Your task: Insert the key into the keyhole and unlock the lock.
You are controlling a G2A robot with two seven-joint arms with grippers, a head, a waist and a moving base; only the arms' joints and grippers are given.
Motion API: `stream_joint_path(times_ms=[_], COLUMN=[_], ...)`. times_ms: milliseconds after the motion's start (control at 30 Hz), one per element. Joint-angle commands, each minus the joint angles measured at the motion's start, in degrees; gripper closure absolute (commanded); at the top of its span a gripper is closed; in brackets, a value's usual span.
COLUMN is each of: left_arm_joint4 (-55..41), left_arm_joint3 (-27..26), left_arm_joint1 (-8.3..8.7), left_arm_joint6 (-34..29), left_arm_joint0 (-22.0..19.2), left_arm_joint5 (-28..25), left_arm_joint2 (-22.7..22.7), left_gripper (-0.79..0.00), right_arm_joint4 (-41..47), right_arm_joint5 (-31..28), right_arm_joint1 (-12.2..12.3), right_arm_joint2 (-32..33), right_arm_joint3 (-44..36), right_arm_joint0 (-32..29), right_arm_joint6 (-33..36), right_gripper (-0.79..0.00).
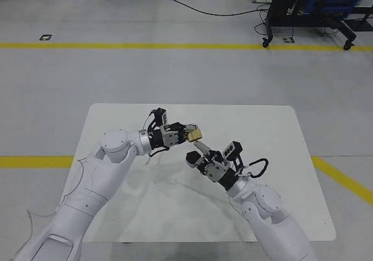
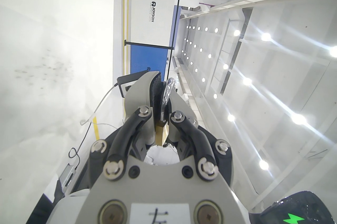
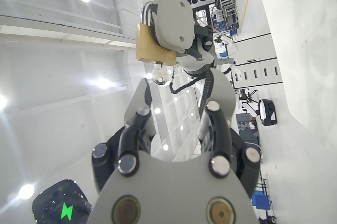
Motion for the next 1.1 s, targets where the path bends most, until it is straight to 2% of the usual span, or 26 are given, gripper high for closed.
stream_joint_path(times_ms=[0, 233, 300, 333, 367, 533, 567, 600, 800, 1067], left_arm_joint4=[0.24, 0.47, 0.61, 0.70, 0.76, 1.26, 1.36, 1.39, 1.69, 2.88], left_arm_joint3=[0.10, 0.39, 0.40, 0.39, 0.40, 0.33, 0.33, 0.29, 0.26, 0.04], left_arm_joint1=[-0.06, -0.18, -0.20, -0.20, -0.21, -0.23, -0.23, -0.24, -0.29, -0.31], left_arm_joint6=[-0.12, -0.43, -0.40, -0.47, -0.48, -0.59, -0.52, -0.50, -0.68, -0.05], left_arm_joint0=[-0.12, -0.29, -0.28, -0.28, -0.28, -0.27, -0.26, -0.24, -0.15, 0.01], left_arm_joint5=[0.16, 0.11, 0.14, 0.22, 0.27, 0.44, 0.47, 0.49, 0.48, 0.29], left_arm_joint2=[0.16, 0.05, -0.02, -0.02, -0.06, -0.15, -0.17, -0.19, -0.32, -0.44], left_gripper=[0.000, 0.000, 0.000, 0.000, 0.000, 0.000, 0.000, 0.000, 0.000, 0.000], right_arm_joint4=[0.13, 0.93, 1.26, 1.47, 1.63, 2.45, 2.52, 2.60, 2.95, -0.11], right_arm_joint5=[-0.42, -1.78, -2.04, -2.13, -2.17, -1.53, -1.45, -1.44, -1.14, -2.23], right_arm_joint1=[0.00, -0.09, -0.10, -0.11, -0.12, -0.23, -0.25, -0.27, -0.31, -0.14], right_arm_joint2=[0.00, 0.27, 0.36, 0.38, 0.42, 0.32, 0.29, 0.26, 0.23, 0.91], right_arm_joint3=[-0.09, -0.29, -0.28, -0.25, -0.18, 0.75, 0.94, 1.03, 1.37, 1.05], right_arm_joint0=[-0.06, -0.06, -0.11, -0.12, -0.10, 0.52, 0.62, 0.71, 0.89, 0.42], right_arm_joint6=[0.18, -0.74, -0.76, -0.76, -0.86, -1.74, -1.90, -2.00, -1.98, -3.32], right_gripper=[-0.379, -0.308, -0.225, -0.049, -0.031, -0.102, -0.154, -0.172, -0.215, -0.215])
